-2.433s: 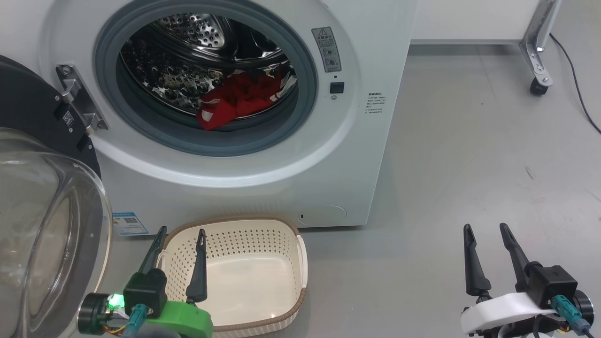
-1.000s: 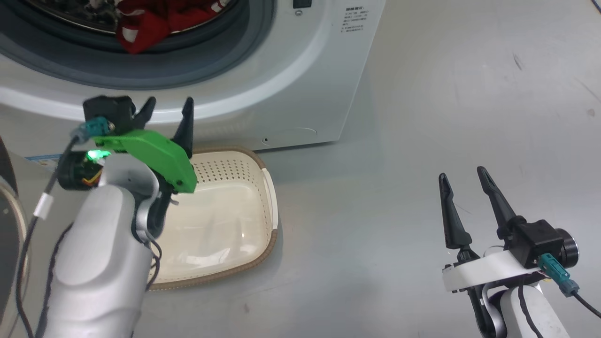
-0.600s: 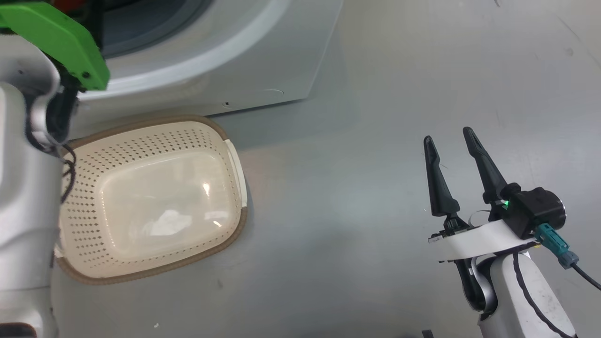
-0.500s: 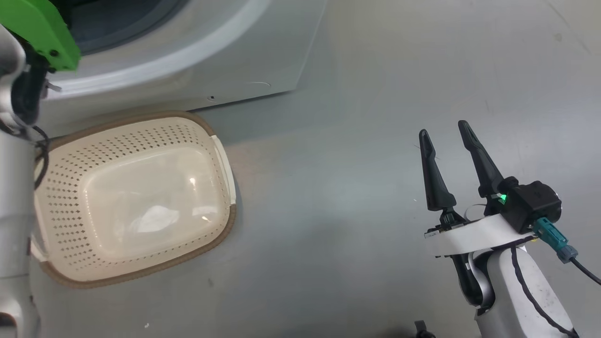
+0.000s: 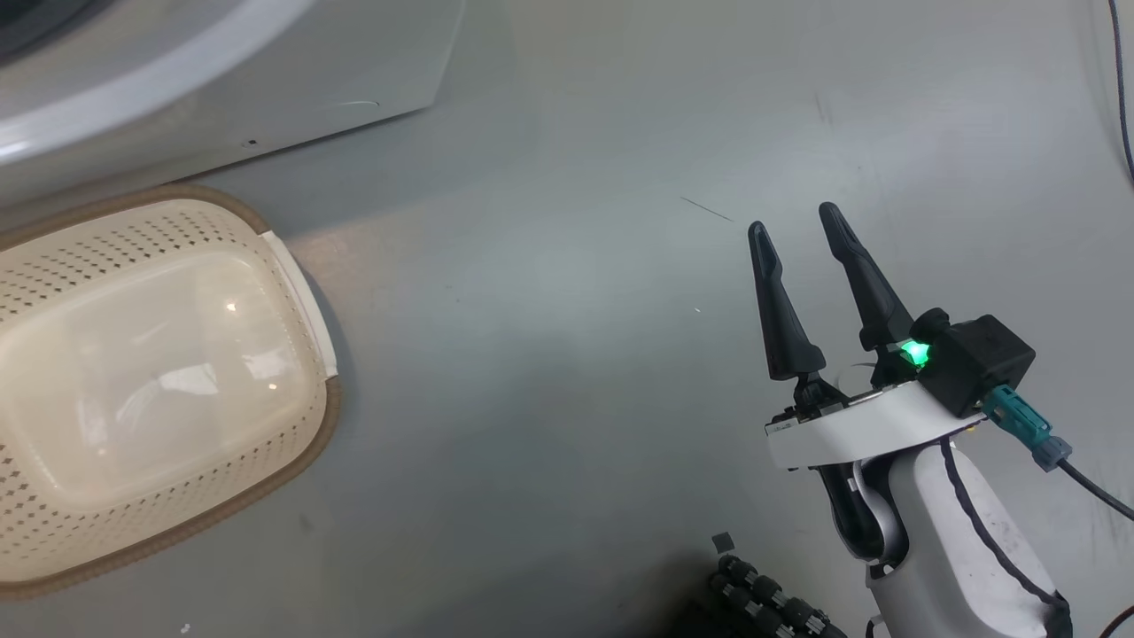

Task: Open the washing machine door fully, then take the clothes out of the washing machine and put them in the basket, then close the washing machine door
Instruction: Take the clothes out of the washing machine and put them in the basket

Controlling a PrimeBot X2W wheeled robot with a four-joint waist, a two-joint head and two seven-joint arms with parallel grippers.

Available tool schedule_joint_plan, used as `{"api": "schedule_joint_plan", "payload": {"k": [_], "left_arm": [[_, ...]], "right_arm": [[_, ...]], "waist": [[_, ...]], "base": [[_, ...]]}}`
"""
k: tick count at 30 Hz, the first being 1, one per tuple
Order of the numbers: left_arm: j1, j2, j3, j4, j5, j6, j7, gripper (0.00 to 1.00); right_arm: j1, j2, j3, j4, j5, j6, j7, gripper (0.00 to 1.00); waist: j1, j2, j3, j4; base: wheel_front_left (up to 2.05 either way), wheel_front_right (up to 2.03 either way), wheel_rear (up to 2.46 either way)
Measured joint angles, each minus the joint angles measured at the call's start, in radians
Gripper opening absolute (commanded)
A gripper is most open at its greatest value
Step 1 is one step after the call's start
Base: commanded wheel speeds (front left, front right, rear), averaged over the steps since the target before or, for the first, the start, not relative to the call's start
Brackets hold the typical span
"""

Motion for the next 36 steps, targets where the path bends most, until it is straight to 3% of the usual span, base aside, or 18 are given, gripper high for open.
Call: {"api": "schedule_joint_plan", "payload": {"k": [11,19,24,25,26,27,36], "left_arm": [[-0.114,0.071,-0.017,0.029,0.032,0.004,0.111,1.00],[-0.144,0.111,-0.031,0.049,0.084,0.021,0.129,1.00],[-0.163,0.109,-0.026,0.070,0.082,0.053,0.164,1.00],[-0.166,0.110,-0.029,0.071,0.083,0.054,0.169,0.49],[-0.168,0.110,-0.033,0.071,0.088,0.054,0.170,0.16],[-0.169,0.110,-0.034,0.072,0.088,0.054,0.173,0.00],[-0.171,0.091,-0.037,0.075,0.080,0.048,0.148,0.00]], "right_arm": [[-0.035,0.001,0.033,-0.002,0.045,-0.009,0.000,1.00],[-0.066,0.001,0.046,-0.003,0.070,-0.008,0.000,1.00],[-0.077,0.001,0.047,-0.012,0.078,-0.007,0.000,1.00],[-0.077,0.001,0.047,-0.012,0.078,-0.007,0.000,1.00],[-0.077,0.001,0.047,-0.012,0.078,-0.007,0.000,1.00],[-0.077,0.001,0.047,-0.012,0.078,-0.007,0.000,1.00],[-0.092,0.001,0.033,-0.009,0.076,-0.007,0.000,1.00]], "waist": [[-0.0001,0.0000,0.093,-0.077],[-0.0001,0.0000,0.138,-0.101],[-0.0001,0.0000,0.145,-0.105],[-0.0001,0.0000,0.146,-0.105],[-0.0001,0.0000,0.146,-0.105],[-0.0002,0.0000,0.147,-0.105],[-0.0001,0.0000,0.150,-0.094]], "base": [[0.00,0.00,0.00],[0.00,0.00,0.00],[0.00,0.00,0.00],[0.00,0.00,0.00],[0.00,0.00,0.00],[0.00,0.00,0.00],[0.00,0.00,0.00]]}}
